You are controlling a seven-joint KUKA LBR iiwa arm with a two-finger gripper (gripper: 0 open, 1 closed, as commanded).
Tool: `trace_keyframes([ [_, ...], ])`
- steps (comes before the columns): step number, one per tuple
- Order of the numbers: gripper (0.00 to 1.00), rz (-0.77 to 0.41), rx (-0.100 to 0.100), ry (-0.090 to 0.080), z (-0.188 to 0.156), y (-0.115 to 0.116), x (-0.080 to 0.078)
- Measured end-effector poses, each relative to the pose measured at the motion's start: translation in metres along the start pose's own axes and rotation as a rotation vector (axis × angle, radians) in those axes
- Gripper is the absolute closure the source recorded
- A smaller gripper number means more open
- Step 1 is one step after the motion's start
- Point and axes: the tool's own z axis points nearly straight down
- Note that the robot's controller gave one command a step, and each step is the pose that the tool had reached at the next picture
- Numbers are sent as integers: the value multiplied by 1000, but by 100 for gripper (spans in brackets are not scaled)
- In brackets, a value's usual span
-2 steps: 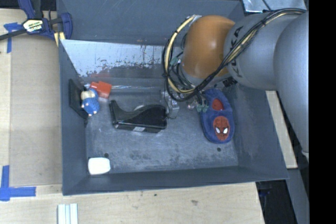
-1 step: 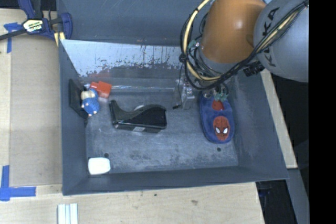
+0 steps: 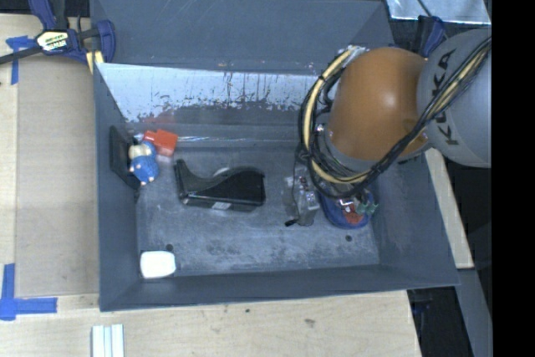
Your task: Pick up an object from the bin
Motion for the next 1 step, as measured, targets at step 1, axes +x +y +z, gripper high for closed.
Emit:
trace_keyframes([
  [1, 0, 0, 1, -6, -1, 0, -2],
])
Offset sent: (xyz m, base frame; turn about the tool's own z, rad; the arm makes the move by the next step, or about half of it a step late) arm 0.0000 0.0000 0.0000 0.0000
